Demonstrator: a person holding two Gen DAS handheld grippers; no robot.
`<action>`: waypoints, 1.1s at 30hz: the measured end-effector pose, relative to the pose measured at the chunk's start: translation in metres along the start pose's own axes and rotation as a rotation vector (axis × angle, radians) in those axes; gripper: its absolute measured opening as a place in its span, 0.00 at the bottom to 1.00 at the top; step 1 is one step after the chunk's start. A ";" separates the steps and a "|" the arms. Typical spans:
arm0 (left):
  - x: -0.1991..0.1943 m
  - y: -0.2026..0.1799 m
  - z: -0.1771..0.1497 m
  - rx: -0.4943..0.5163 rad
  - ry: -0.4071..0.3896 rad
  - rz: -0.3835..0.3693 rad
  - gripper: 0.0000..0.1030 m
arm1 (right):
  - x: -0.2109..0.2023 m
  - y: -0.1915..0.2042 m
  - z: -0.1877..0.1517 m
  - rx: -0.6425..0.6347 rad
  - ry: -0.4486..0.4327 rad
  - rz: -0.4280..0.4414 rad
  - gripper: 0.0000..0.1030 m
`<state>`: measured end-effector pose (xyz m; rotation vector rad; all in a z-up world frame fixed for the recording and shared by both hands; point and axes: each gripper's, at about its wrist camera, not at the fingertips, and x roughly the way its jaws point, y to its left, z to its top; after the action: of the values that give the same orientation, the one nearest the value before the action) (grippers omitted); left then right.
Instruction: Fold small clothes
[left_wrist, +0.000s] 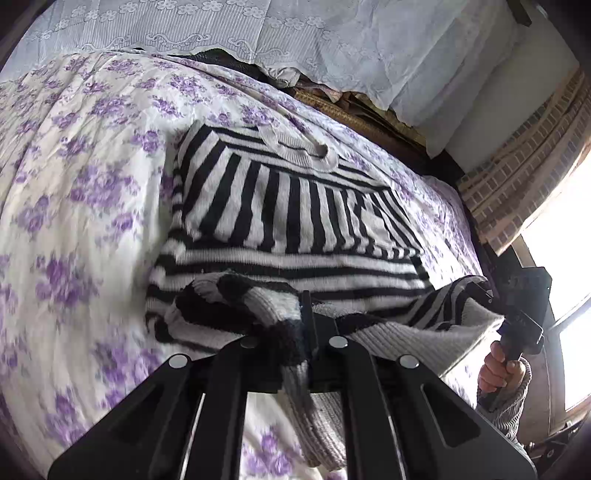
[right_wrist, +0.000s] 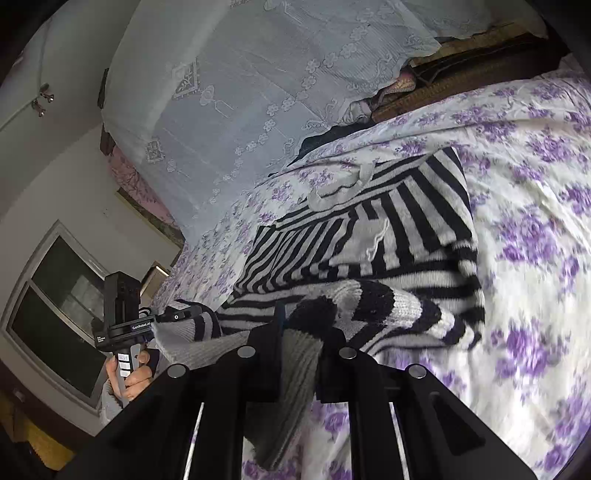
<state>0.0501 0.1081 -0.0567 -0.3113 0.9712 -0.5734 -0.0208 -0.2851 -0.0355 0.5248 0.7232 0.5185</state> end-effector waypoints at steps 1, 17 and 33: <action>0.002 0.000 0.004 -0.003 0.000 0.000 0.06 | 0.003 0.000 0.005 0.000 0.000 -0.004 0.13; 0.029 0.017 0.078 -0.061 -0.042 0.026 0.06 | 0.045 -0.034 0.072 0.064 -0.009 -0.059 0.13; 0.098 0.063 0.128 -0.180 -0.047 0.049 0.09 | 0.122 -0.090 0.134 0.213 -0.023 -0.073 0.15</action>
<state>0.2206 0.1013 -0.0860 -0.4579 0.9838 -0.4330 0.1773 -0.3141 -0.0635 0.6994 0.7773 0.3688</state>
